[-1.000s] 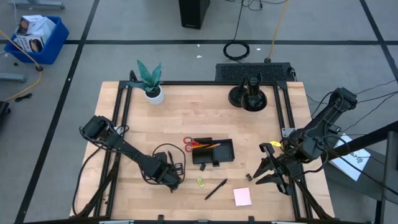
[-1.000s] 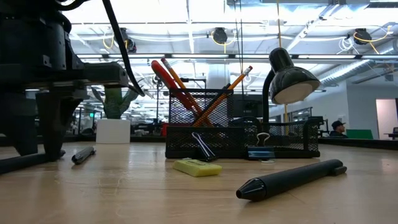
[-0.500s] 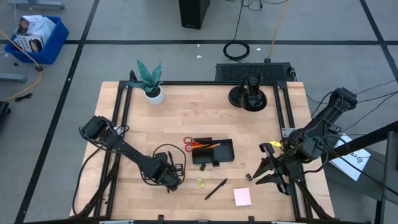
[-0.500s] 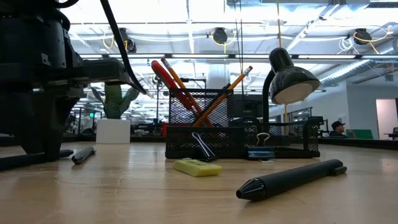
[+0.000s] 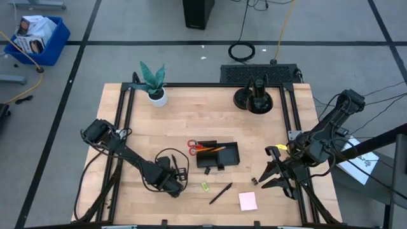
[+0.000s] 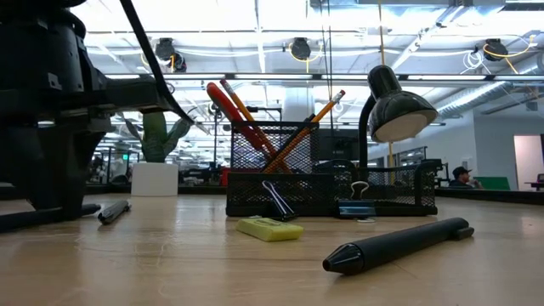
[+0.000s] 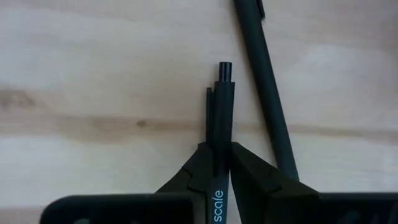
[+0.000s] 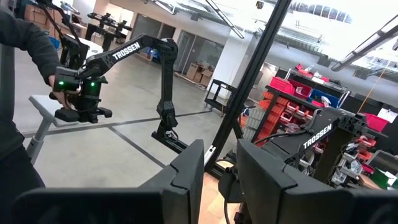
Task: Pick and place office supplies into organizer
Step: Put the bottom left black pen into the black desk organizer
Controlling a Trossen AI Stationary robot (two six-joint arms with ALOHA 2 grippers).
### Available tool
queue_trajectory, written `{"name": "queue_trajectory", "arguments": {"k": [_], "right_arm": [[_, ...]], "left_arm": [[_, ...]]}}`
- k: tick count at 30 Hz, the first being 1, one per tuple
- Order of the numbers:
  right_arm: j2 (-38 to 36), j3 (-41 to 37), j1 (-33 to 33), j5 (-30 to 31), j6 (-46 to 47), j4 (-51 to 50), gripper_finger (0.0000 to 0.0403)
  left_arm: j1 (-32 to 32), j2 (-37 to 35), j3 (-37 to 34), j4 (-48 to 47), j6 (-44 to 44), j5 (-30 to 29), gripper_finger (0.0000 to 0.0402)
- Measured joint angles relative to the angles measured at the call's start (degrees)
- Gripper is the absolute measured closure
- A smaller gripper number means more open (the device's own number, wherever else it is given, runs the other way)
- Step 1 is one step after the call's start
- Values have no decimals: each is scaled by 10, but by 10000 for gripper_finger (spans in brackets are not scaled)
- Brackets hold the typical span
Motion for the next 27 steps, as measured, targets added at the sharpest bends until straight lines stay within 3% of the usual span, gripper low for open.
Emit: {"name": "queue_trajectory", "arguments": {"k": [27], "right_arm": [[0, 0, 0, 0, -13, 7, 314]], "left_arm": [[-12, -4, 6, -16, -14, -41, 355]]}}
